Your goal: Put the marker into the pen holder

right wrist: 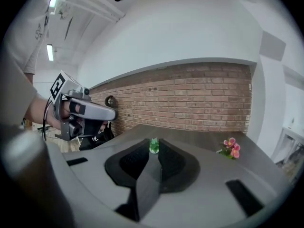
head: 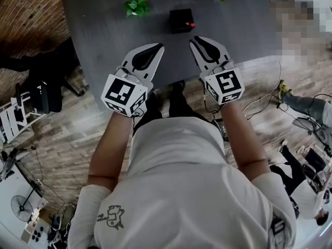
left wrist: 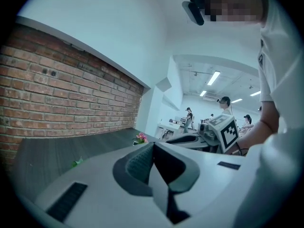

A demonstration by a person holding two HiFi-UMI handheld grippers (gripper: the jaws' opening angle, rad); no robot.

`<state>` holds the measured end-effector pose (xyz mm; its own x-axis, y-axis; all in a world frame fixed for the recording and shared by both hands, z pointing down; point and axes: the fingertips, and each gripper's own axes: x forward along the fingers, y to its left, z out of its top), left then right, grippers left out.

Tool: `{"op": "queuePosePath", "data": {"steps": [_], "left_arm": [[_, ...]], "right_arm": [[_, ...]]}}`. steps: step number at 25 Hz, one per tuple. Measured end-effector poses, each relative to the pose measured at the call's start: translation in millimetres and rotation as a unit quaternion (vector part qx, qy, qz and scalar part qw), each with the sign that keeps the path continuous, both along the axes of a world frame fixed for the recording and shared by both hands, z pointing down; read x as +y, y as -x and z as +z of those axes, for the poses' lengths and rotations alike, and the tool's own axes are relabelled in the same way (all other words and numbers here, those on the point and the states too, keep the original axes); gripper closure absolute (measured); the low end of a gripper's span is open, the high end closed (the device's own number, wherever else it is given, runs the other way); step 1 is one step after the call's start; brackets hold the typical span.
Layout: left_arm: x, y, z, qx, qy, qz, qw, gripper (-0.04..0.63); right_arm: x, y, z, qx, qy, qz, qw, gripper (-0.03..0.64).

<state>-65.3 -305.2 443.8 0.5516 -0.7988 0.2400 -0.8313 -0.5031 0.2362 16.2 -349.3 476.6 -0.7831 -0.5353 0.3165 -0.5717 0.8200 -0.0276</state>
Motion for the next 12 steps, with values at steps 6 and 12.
{"op": "queuePosePath", "data": {"steps": [6,12], "left_arm": [[26,13,-21,-0.004,-0.023,0.017,0.9996,0.584],[52,19,-40,-0.005,-0.046,0.044,0.9979,0.584]], "right_arm": [[33,9,-30,-0.002,-0.031,0.010,0.999,0.576],[66,17,-57,-0.014,-0.055,0.030,0.998,0.597]]}}
